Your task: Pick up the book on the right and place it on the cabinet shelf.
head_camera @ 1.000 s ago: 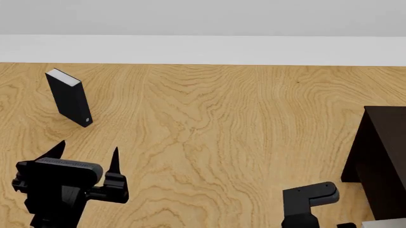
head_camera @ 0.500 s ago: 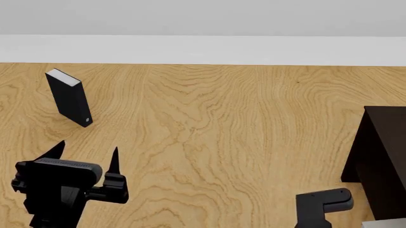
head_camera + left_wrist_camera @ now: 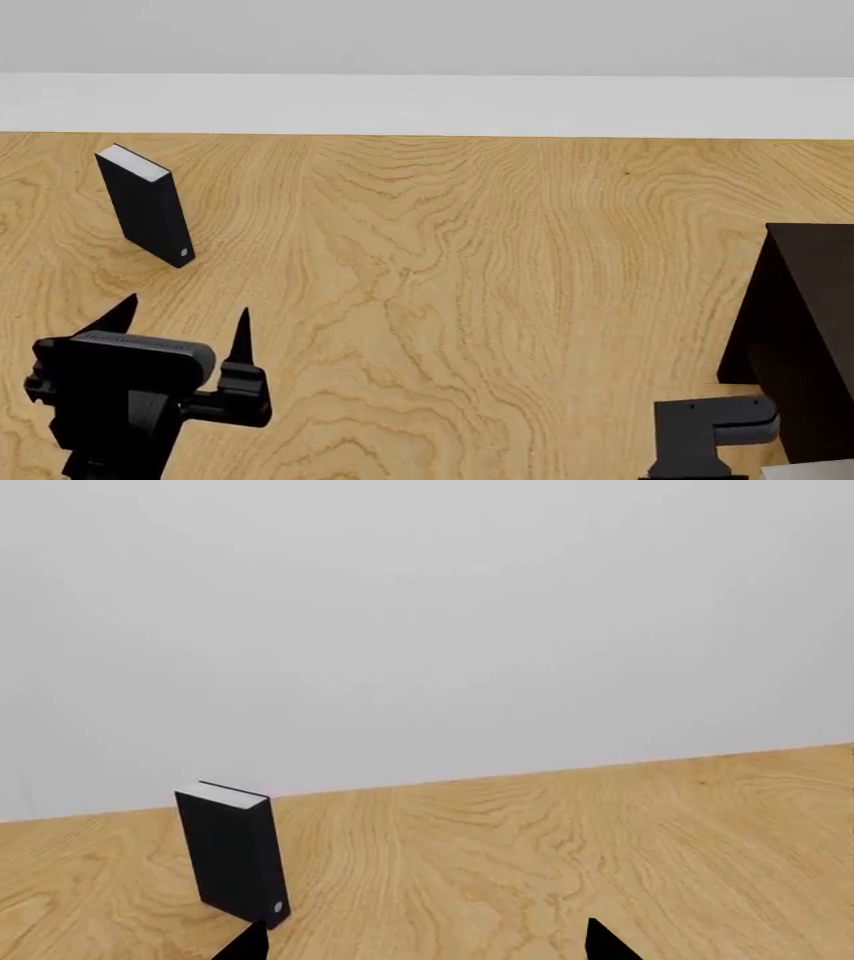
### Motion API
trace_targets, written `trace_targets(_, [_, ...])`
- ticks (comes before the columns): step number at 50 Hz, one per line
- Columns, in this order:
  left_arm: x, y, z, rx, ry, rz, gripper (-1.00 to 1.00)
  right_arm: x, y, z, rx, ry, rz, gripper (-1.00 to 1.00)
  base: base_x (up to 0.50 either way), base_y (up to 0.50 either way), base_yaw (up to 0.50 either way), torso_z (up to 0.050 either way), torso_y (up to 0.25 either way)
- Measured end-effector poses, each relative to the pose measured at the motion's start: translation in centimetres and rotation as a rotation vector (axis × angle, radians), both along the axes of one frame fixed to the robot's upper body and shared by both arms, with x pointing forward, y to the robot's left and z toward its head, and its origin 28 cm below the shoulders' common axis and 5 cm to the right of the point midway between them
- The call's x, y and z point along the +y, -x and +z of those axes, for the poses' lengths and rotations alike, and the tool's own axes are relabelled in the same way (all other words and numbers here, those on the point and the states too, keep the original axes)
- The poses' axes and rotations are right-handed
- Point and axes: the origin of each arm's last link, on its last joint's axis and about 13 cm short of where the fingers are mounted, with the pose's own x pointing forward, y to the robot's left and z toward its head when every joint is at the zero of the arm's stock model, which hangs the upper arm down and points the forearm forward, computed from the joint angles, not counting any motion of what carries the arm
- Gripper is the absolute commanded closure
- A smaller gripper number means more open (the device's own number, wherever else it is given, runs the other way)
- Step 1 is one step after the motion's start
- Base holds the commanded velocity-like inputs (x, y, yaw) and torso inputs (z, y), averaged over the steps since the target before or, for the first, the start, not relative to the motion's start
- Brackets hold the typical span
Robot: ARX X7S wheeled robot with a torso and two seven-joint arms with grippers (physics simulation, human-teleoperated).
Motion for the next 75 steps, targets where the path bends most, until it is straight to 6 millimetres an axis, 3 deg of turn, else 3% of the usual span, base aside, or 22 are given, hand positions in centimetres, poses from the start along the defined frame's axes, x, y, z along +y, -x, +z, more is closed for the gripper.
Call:
trace_targets(16, [0.1, 0.0, 0.0, -0.002, 0.001, 0.002, -1.00, -0.1, -1.1, -0.2, -0.015, -0.039, -0.055, -1.00, 0.00, 0.00, 0.00, 0.000, 0.000])
trace_targets(28, [0.1, -0.1, -0.1, -0.001, -0.001, 0.003, -1.00, -0.8, -1.2, -0.3, -0.059, 0.015, -0.216, -1.00, 0.00, 0.00, -0.01, 0.000, 0.000])
trace_targets(44, [0.2, -0.1, -0.2, -0.002, -0.001, 0.005, -1.00, -0.5, -2.0, 0.2, -0.137, -0.071, -0.381, -1.00, 0.00, 0.00, -0.01, 0.000, 0.000])
trace_targets(56, [0.2, -0.1, -0.2, -0.003, 0.001, 0.007, -1.00, -0.2, -1.1, -0.8, -0.065, 0.057, -0.201, -1.00, 0.00, 0.00, 0.00, 0.000, 0.000])
trace_targets(75, [0.1, 0.2, 0.3, -0.008, 0.006, 0.008, -1.00, 0.7, -2.2, 0.0, -0.092, 0.176, 0.105, -1.00, 0.00, 0.00, 0.00, 0.000, 0.000])
